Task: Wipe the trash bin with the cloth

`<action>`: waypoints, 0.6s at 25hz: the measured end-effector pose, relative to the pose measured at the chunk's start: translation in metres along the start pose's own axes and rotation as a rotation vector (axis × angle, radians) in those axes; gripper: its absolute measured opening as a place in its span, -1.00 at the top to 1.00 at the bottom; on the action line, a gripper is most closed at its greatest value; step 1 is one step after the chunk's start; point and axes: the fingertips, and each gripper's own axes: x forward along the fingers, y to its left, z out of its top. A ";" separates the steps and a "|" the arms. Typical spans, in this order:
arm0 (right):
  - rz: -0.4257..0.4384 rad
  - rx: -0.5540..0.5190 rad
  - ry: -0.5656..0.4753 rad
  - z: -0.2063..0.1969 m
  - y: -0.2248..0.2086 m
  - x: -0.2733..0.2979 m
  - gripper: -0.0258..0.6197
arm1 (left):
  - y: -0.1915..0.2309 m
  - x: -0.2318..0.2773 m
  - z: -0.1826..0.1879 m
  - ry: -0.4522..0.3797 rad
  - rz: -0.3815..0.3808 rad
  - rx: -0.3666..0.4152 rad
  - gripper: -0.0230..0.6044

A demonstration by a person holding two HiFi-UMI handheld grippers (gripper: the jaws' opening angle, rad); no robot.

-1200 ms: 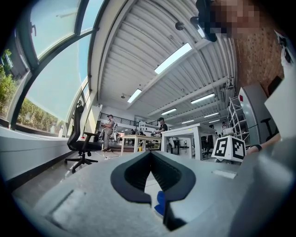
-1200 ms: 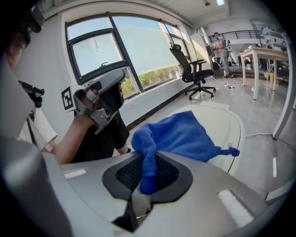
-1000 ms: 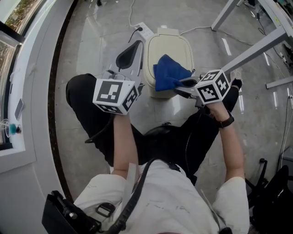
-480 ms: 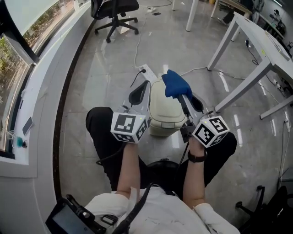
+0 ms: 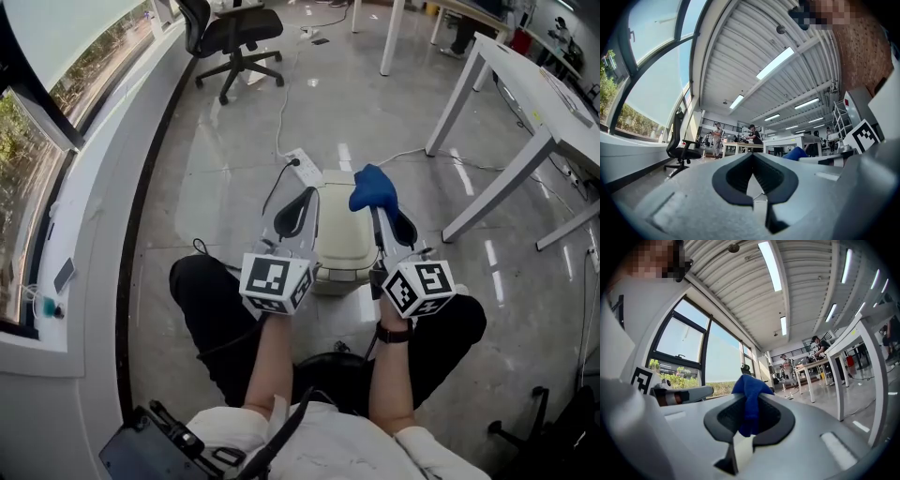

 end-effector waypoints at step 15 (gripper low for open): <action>0.000 -0.021 0.028 -0.011 0.048 -0.114 0.81 | -0.083 -0.102 -0.005 0.030 0.045 -0.043 0.92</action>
